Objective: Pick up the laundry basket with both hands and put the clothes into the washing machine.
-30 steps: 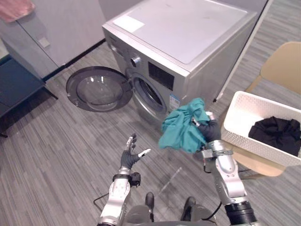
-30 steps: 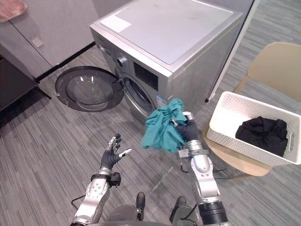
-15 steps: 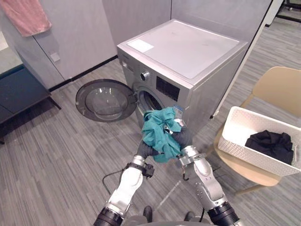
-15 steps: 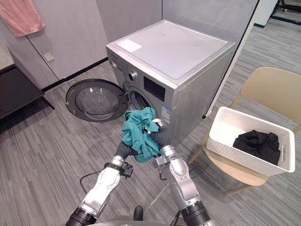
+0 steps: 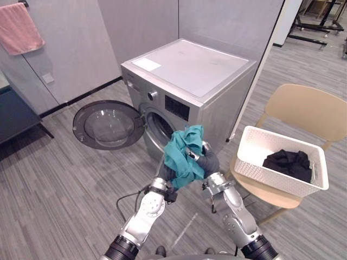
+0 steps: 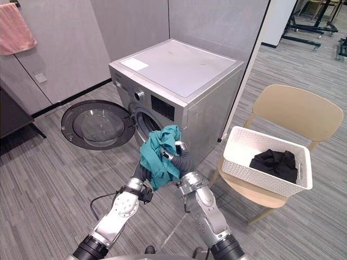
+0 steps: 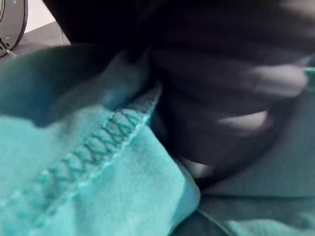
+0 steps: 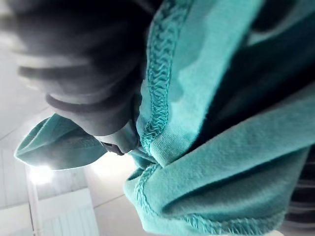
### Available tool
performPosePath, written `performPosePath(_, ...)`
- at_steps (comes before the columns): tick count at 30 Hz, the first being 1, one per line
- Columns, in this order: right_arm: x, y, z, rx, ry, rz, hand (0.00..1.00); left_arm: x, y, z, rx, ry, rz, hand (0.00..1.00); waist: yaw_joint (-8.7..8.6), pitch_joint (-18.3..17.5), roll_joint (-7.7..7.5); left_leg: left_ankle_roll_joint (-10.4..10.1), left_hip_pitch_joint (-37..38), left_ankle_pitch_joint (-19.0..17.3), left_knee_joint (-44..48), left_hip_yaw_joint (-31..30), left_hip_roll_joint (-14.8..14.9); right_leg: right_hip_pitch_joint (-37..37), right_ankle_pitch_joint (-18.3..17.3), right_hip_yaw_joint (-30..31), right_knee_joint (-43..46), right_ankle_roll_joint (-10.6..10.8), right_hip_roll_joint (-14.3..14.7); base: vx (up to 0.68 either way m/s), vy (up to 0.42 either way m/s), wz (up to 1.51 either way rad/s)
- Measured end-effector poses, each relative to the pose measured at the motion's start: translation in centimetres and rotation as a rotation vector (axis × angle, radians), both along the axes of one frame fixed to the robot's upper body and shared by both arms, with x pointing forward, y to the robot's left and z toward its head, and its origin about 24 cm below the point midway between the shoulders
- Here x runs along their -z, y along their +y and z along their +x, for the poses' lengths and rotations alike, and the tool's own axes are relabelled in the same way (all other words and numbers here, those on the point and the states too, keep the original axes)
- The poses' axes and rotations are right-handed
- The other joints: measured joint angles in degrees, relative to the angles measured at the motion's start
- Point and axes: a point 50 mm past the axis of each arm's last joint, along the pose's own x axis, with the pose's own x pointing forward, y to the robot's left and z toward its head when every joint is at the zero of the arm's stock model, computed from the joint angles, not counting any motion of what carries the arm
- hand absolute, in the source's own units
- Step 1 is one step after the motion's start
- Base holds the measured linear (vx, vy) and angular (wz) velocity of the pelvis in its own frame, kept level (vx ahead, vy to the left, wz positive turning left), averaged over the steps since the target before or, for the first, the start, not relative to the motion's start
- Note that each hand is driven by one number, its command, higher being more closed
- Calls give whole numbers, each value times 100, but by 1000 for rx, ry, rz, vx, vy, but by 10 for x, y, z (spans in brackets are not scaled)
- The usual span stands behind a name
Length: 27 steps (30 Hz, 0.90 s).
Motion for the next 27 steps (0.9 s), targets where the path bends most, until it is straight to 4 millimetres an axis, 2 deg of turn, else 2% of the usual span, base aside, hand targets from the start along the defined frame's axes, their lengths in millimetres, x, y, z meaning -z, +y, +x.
performPosePath(5,14,-35,-6,170,16,-200,0,0,25,-1,-147,12,-83,100,1,-6,2,3,-3,2,-4,-61,1,7,-4,-66,-35,3,16,62,-19,7)
performPosePath(9,20,-76,-16,355,38,-329,0,15,47,-16,-248,82,-108,100,2,-10,10,4,-89,2,-7,-206,-18,5,-51,-190,-41,38,16,44,-24,15)
performPosePath(10,22,-81,-18,376,48,-349,0,18,50,-19,-260,95,-113,100,3,-11,10,5,-134,1,-7,-234,-23,4,-77,-215,-39,64,14,10,-24,23)
performPosePath(13,37,-105,-31,451,120,-463,0,27,66,-28,-316,137,-108,100,3,-7,11,6,-307,1,53,-462,-57,-25,-154,-437,-4,103,-36,19,-22,40)
performPosePath(16,69,-132,-40,508,263,-634,0,35,74,-31,-352,176,-124,100,11,23,-2,7,-801,3,354,-831,-205,-258,-456,-940,456,141,-324,3,-24,91)
performPosePath(17,85,-140,-46,515,341,-696,0,39,74,-34,-358,195,-136,100,23,76,-22,242,-931,-73,411,-684,-252,-317,-626,-1137,649,166,-508,-29,9,101)
performPosePath(18,102,-145,-55,523,434,-743,0,46,77,-39,-371,226,-136,100,26,104,-53,715,-1005,-184,454,-168,-208,-288,-735,-1331,717,214,-639,14,-5,123)
performPosePath(19,117,-148,-62,515,504,-783,0,54,79,-46,-385,266,-136,100,16,138,-83,879,-1043,-222,457,380,-111,-247,-783,-1480,711,288,-725,55,-25,98)
performPosePath(21,131,-150,-69,504,582,-829,0,64,80,-52,-389,315,-128,100,44,179,-10,835,-1083,-191,548,852,-1,-203,-821,-1623,750,327,-802,126,-12,62)
performPosePath(22,142,-149,-73,490,642,-848,0,70,82,-59,-389,355,-121,100,45,176,47,430,-1140,15,646,919,37,-154,-783,-1746,788,338,-835,160,14,50)
performPosePath(25,162,-136,-79,444,752,-832,0,80,87,-65,-404,408,-111,100,47,243,-14,382,-1151,-2,705,918,-82,37,-691,-1907,601,451,-899,203,38,43)
performPosePath(27,169,-128,-81,428,791,-819,0,85,89,-70,-414,436,-108,100,173,322,-124,327,-1151,-305,935,950,-145,178,-687,-1928,569,524,-964,195,84,21)
